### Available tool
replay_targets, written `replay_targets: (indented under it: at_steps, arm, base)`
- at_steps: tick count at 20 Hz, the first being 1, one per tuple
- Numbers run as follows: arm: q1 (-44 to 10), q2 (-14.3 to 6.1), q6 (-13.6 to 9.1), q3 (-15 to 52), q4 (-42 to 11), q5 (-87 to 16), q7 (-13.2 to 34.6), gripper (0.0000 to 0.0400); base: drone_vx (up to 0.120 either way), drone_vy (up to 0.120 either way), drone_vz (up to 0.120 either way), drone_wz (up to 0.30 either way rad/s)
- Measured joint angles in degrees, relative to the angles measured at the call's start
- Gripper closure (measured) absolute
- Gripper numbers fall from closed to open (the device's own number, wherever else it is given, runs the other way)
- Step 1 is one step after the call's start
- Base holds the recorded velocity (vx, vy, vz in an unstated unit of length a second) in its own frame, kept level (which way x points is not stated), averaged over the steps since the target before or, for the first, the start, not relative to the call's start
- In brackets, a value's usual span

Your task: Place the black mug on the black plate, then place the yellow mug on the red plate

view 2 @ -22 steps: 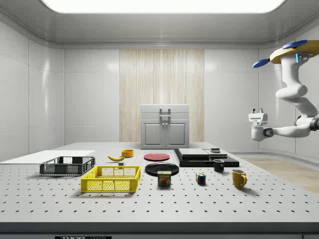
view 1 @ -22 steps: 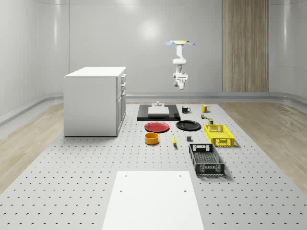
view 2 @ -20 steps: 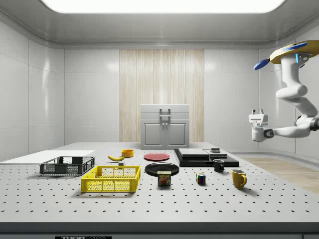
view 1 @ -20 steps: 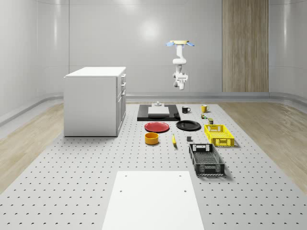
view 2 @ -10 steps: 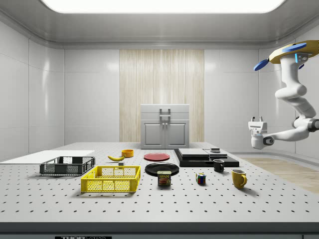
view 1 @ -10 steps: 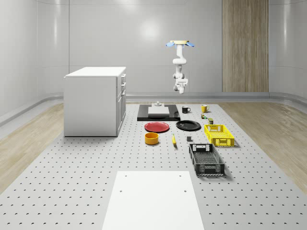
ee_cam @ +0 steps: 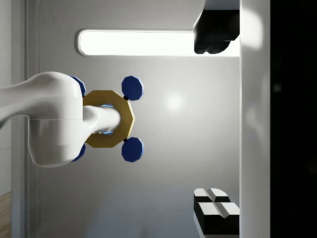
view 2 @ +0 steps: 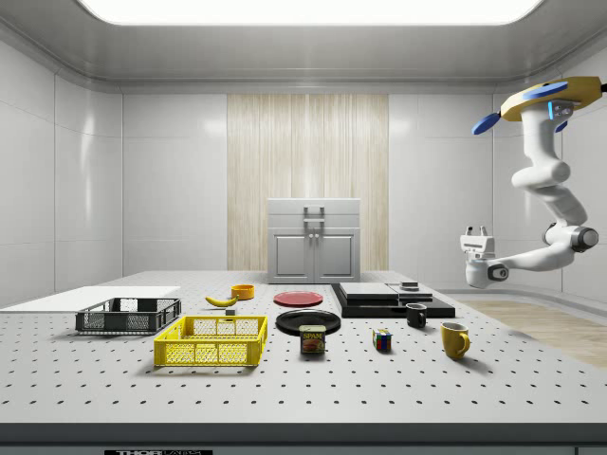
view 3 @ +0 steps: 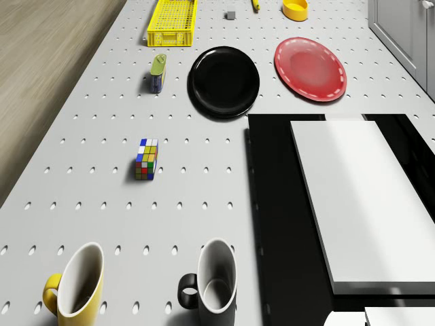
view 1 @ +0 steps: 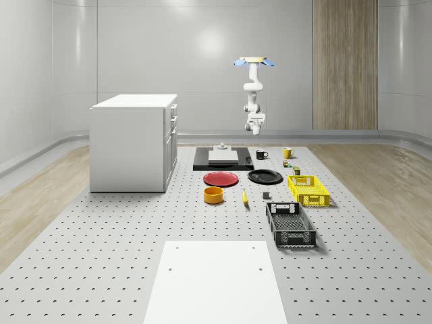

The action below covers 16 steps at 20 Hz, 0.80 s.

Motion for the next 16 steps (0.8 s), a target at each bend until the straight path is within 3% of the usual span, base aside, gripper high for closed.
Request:
replay_targets:
  at_steps: [16]
  arm:
    - [-0.11, -0.29, 0.44, 0.11, -0.03, -0.04, -0.04, 0.0]
  base:
    - [0.12, -0.012, 0.0, 0.0]
